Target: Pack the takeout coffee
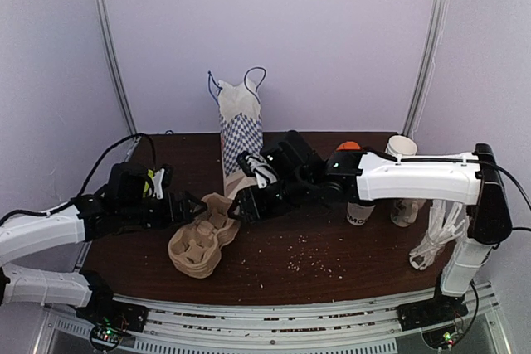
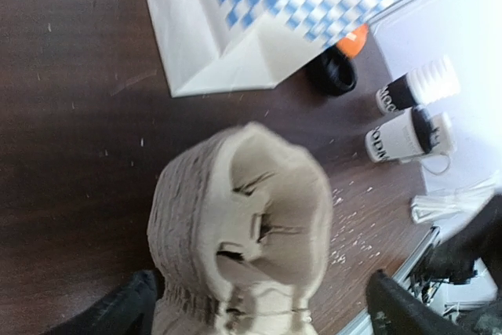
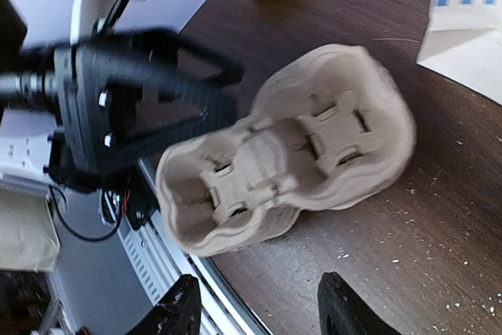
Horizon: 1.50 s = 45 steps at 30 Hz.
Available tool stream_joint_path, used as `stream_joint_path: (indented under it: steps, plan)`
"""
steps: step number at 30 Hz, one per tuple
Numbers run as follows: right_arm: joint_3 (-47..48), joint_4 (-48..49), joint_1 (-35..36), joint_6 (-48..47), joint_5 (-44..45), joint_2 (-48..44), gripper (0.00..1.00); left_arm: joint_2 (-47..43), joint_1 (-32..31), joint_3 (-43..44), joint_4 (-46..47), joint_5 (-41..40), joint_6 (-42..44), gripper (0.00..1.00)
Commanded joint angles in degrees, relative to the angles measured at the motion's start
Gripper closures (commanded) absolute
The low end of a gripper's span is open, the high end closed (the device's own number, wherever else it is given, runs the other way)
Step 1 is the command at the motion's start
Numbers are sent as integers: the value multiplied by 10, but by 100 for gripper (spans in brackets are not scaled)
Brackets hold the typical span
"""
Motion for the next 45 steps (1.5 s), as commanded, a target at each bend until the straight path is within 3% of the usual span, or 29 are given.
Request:
stream_joint_path:
  steps: [1, 7, 15, 22, 33, 39, 45]
  plan:
    - [84, -124, 78, -145, 70, 29, 49, -74, -2, 35, -85, -61, 16, 2]
    - [196, -163, 138, -209, 113, 117, 52, -190, -2, 10, -176, -142, -36, 2]
    - [365, -238, 173, -274, 156, 257, 56, -275, -2, -26, -241, -173, -109, 5]
    - [396, -257, 175, -289, 211, 293, 58, -289, -1, -26, -306, -182, -146, 6]
    - [414, -269, 176, -289, 223, 311, 64, -303, -2, -39, -310, -175, -147, 7]
    - [422, -266, 180, -293, 200, 314, 48, -315, -2, -46, -314, -172, -150, 7]
    - [436, -278, 181, -282, 222, 333, 56, -322, -2, -51, -316, -168, -150, 7]
